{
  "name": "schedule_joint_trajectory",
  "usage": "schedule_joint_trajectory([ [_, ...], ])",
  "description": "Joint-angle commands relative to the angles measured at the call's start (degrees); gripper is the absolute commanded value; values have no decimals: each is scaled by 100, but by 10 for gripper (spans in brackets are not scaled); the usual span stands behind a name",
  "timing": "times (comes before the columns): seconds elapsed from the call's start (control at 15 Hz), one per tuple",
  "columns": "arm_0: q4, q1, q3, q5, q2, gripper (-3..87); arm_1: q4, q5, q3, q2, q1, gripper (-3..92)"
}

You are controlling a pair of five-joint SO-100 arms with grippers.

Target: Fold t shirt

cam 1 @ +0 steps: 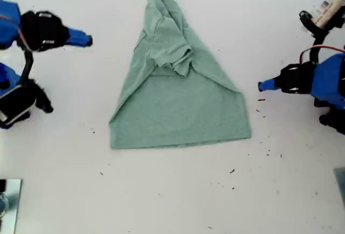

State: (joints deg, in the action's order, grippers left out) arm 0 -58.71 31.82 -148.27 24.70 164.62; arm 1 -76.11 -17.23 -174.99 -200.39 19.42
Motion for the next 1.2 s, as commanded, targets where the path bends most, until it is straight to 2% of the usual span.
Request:
schedule_joint_trajectory([
  [0.0,264,-923,-2127,-905,3120,-1,167,-211,-264,-35,79,25],
  [0.13,53,-1406,-3103,-1389,4201,-1,378,-202,-281,-35,35,25],
  [0.2,88,-1521,-3366,-1459,4184,-1,659,-422,-246,-35,18,25],
  [0.33,9,-1626,-3709,-1424,4184,-1,650,-747,466,-26,-167,24],
  [0.4,9,-1661,-3718,-1389,4184,-1,439,-712,1239,316,-325,24],
  [0.53,26,-1547,-3762,-1248,4184,-1,-149,-853,3683,2619,-615,24],
  [0.73,35,-1538,-3771,-1204,4184,-1,-1872,-1178,7251,5827,-1020,-5],
  [0.8,35,-1573,-3771,-1204,4184,-1,-2294,-1327,7972,6495,-1143,59],
  [0.93,35,-1582,-3771,-1204,4184,-1,-2259,-1450,8174,6935,-1266,346],
  [1.13,35,-1600,-3771,-1204,4184,-1,-2171,-1266,7822,7119,-1459,385],
])
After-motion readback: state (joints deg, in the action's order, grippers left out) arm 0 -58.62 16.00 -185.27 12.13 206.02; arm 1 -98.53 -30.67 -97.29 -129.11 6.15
